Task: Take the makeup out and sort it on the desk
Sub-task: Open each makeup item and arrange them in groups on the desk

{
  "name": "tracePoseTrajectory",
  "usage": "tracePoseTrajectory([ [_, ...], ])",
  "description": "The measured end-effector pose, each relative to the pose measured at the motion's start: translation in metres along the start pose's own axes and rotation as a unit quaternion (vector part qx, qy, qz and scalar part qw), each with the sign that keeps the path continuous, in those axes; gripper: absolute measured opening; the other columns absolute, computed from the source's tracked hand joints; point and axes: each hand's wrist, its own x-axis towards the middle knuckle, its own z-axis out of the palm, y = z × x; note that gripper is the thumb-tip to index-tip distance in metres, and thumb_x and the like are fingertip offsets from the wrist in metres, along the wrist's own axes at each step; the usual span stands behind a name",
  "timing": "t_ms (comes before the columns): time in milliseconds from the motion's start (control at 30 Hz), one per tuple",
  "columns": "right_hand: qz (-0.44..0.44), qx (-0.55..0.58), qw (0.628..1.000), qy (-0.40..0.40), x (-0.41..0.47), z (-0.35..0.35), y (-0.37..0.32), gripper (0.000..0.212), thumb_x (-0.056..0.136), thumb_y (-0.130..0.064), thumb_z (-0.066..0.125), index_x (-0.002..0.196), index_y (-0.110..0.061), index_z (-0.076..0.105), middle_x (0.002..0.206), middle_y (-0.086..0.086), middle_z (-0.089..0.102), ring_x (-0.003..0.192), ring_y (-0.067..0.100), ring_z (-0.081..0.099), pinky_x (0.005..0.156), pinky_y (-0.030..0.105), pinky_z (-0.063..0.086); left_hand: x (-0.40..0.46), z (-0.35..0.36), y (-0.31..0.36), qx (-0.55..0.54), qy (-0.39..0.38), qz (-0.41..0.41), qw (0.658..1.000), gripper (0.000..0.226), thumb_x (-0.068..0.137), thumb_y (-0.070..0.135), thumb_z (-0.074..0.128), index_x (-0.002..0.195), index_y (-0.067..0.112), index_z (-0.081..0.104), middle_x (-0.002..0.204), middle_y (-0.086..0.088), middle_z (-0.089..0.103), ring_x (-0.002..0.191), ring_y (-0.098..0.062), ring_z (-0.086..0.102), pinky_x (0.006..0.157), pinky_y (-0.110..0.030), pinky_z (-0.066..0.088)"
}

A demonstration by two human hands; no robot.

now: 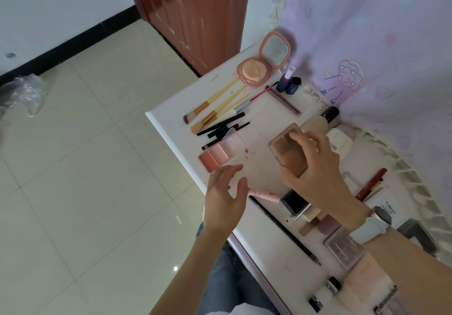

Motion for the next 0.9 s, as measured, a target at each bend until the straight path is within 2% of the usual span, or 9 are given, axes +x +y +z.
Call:
tracePoseTrajectory([
  [100,-0.018,0.118,0.993,-0.011,-0.008,-0.003,-0.017,0.062,0.074,-0.036,0.063,0.129,-0.023,0.039,0.126,-0.005,0.03,0.107,0.018,0.043,0.095,0.048,0.042,0.008,-0.005,0.013,-0.175,-0.032,-0.111,0.978,0.017,0.092,0.015,0.052,0.099,0.025,0.064,0.1,0.0,0.065,0.084,-0.008,0.062,0.074,-0.023,0.05],
  [167,-0.041,0.139,0.989,-0.034,-0.016,0.001,-0.03,0.064,0.073,-0.045,0.056,0.13,-0.02,0.041,0.125,-0.007,0.03,0.11,0.015,0.042,0.097,0.046,0.041,0.011,-0.01,0.019,-0.311,-0.09,-0.178,0.929,0.021,0.095,0.025,0.046,0.099,0.019,0.066,0.095,-0.005,0.067,0.082,-0.018,0.064,0.074,-0.033,0.053],
  [233,-0.067,0.148,0.985,-0.056,-0.023,0.01,-0.041,0.064,0.073,-0.043,0.057,0.13,-0.018,0.043,0.128,-0.003,0.033,0.113,0.014,0.042,0.097,0.046,0.04,0.011,-0.014,0.022,-0.403,-0.156,-0.236,0.87,0.039,0.09,0.045,0.043,0.102,0.016,0.067,0.098,-0.009,0.066,0.086,-0.022,0.062,0.073,-0.034,0.051],
  [367,-0.105,0.14,0.983,-0.053,-0.034,0.023,-0.053,0.061,0.074,-0.038,0.061,0.13,-0.019,0.044,0.134,0.0,0.037,0.113,0.007,0.04,0.097,0.039,0.041,0.009,-0.025,0.018,-0.485,-0.247,-0.243,0.803,0.06,0.083,0.058,0.043,0.123,0.016,0.057,0.121,-0.016,0.056,0.109,-0.03,0.054,0.09,-0.05,0.041],
  [500,-0.138,0.141,0.979,-0.056,-0.037,0.028,-0.064,0.058,0.075,-0.034,0.064,0.128,-0.016,0.047,0.137,0.0,0.039,0.11,-0.005,0.031,0.085,0.037,0.051,0.0,-0.041,0.012,-0.568,-0.291,-0.23,0.735,0.057,0.089,0.051,0.042,0.13,0.012,0.048,0.122,-0.014,0.058,0.107,-0.03,0.059,0.084,-0.045,0.051],
  [567,-0.165,0.126,0.976,-0.064,-0.038,0.031,-0.068,0.055,0.077,-0.032,0.064,0.127,-0.013,0.05,0.137,0.001,0.043,0.114,0.001,0.036,0.086,0.033,0.05,-0.004,-0.047,0.009,-0.58,-0.282,-0.232,0.728,0.056,0.087,0.049,0.051,0.127,0.01,0.05,0.118,-0.015,0.06,0.105,-0.03,0.06,0.082,-0.042,0.051],
  [667,-0.178,0.127,0.973,-0.08,-0.039,0.036,-0.074,0.049,0.08,-0.027,0.063,0.126,-0.012,0.053,0.137,-0.002,0.046,0.118,0.01,0.048,0.09,0.03,0.05,-0.008,-0.055,0.002,-0.562,-0.265,-0.228,0.75,0.057,0.081,0.048,0.061,0.122,0.009,0.053,0.112,-0.015,0.063,0.102,-0.031,0.061,0.079,-0.04,0.051],
  [800,-0.211,0.131,0.965,-0.079,-0.039,0.041,-0.084,0.046,0.079,-0.025,0.061,0.122,-0.01,0.056,0.128,0.0,0.058,0.104,0.011,0.06,0.084,0.02,0.05,-0.013,-0.064,-0.005,-0.535,-0.248,-0.232,0.774,0.067,0.076,0.049,0.067,0.124,0.006,0.049,0.11,-0.016,0.062,0.1,-0.033,0.062,0.077,-0.04,0.052],
  [900,-0.232,0.12,0.962,-0.076,-0.038,0.042,-0.088,0.045,0.079,-0.019,0.058,0.122,-0.005,0.056,0.112,0.002,0.067,0.089,0.013,0.065,0.075,0.022,0.055,-0.016,-0.071,-0.01,-0.521,-0.236,-0.239,0.785,0.066,0.073,0.051,0.068,0.119,0.007,0.051,0.106,-0.017,0.062,0.097,-0.033,0.062,0.078,-0.042,0.052],
])
